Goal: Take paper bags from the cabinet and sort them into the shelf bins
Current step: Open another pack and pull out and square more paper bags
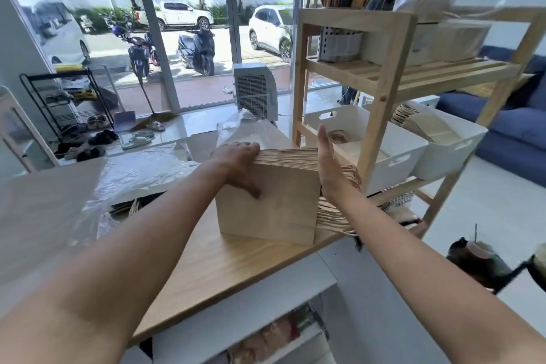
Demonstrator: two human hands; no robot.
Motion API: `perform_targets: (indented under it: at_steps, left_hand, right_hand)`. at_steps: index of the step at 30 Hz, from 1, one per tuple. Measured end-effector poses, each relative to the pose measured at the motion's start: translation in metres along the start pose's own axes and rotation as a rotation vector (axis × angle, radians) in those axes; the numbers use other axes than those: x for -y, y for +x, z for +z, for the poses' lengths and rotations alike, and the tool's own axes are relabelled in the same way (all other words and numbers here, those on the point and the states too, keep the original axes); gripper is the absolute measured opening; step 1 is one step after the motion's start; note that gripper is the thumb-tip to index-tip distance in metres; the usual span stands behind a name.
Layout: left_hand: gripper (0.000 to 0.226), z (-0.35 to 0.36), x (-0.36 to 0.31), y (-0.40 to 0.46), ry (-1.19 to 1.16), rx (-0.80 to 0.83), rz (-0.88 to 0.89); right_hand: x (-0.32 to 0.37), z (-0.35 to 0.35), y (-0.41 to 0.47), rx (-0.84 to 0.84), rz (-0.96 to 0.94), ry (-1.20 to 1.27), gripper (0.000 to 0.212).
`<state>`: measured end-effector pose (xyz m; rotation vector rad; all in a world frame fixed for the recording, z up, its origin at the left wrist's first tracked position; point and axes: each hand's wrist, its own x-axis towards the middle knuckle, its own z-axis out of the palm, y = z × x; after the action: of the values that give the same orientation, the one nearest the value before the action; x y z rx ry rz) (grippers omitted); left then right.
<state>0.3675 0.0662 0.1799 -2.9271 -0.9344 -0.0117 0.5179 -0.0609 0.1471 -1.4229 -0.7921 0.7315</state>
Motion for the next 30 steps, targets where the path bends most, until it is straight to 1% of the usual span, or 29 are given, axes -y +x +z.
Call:
perform_targets:
  at_steps: [2, 4, 5, 6, 7, 8, 9, 11, 12, 13, 14, 16, 17, 20, 21, 24, 25, 27, 30]
  left_hand:
    - [0.089, 0.000, 0.001, -0.002, -0.004, -0.005, 0.004]
    - [0.087, 0.002, 0.001, -0.004, 0.007, -0.029, 0.000]
    - [0.087, 0.002, 0.001, -0.005, 0.018, -0.041, -0.002]
    - [0.087, 0.003, 0.001, -0.005, 0.028, -0.051, -0.003]
    - [0.088, 0.003, 0.001, -0.004, 0.034, -0.058, -0.005]
    - [0.088, 0.004, 0.001, -0.004, 0.040, -0.062, -0.009]
    - [0.088, 0.004, 0.001, -0.004, 0.045, -0.065, -0.016]
    - [0.089, 0.005, 0.001, -0.004, 0.048, -0.074, -0.025]
    - [0.089, 0.005, 0.001, -0.004, 0.046, -0.077, -0.025]
    - [0.088, 0.006, 0.001, -0.004, 0.045, -0.082, -0.021]
    - [0.087, 0.006, 0.001, -0.004, 0.045, -0.088, -0.018]
    - [0.085, 0.005, 0.001, -0.005, 0.047, -0.099, -0.012]
    - [0.084, 0.005, 0.001, -0.005, 0.048, -0.100, -0.008]
    - [0.084, 0.007, 0.001, -0.007, 0.052, -0.099, 0.005]
    - [0.084, 0.007, 0.000, -0.007, 0.053, -0.099, 0.003]
    - [0.083, 0.006, 0.000, -0.008, 0.042, -0.098, -0.008]
    - [0.082, 0.006, 0.000, -0.008, 0.032, -0.094, -0.012]
    - [0.079, 0.006, 0.001, -0.007, 0.014, -0.080, -0.004]
    - [0.073, 0.006, 0.003, -0.008, 0.014, -0.058, 0.025]
  right_hand:
    - [0.000, 0.000, 0.005, -0.004, 0.032, 0.044, 0.087]
    - [0.003, -0.011, 0.010, -0.004, 0.039, -0.031, 0.076]
    - [0.008, -0.020, 0.013, 0.023, 0.028, -0.110, 0.068]
    - [0.016, -0.030, 0.016, 0.084, 0.027, -0.199, 0.061]
    - [0.025, -0.039, 0.020, 0.185, 0.048, -0.295, 0.052]
    - [0.035, -0.047, 0.023, 0.311, 0.088, -0.396, 0.044]
    - [0.044, -0.053, 0.025, 0.441, 0.133, -0.488, 0.042]
    - [0.060, -0.055, 0.030, 0.632, 0.220, -0.654, 0.058]
    - [0.066, -0.053, 0.032, 0.671, 0.255, -0.724, 0.066]
    - [0.070, -0.050, 0.034, 0.685, 0.276, -0.785, 0.067]
    - [0.072, -0.047, 0.036, 0.680, 0.288, -0.827, 0.061]
    - [0.072, -0.047, 0.038, 0.652, 0.306, -0.831, 0.043]
    - [0.070, -0.048, 0.038, 0.642, 0.318, -0.807, 0.037]
    - [0.067, -0.052, 0.037, 0.626, 0.344, -0.730, 0.045]
    - [0.066, -0.052, 0.038, 0.622, 0.350, -0.717, 0.044]
    - [0.069, -0.049, 0.045, 0.617, 0.359, -0.724, 0.027]
    - [0.070, -0.048, 0.046, 0.611, 0.360, -0.726, 0.025]
    - [0.067, -0.047, 0.047, 0.607, 0.371, -0.739, 0.029]
    - [0.052, -0.047, 0.040, 0.639, 0.444, -0.715, 0.039]
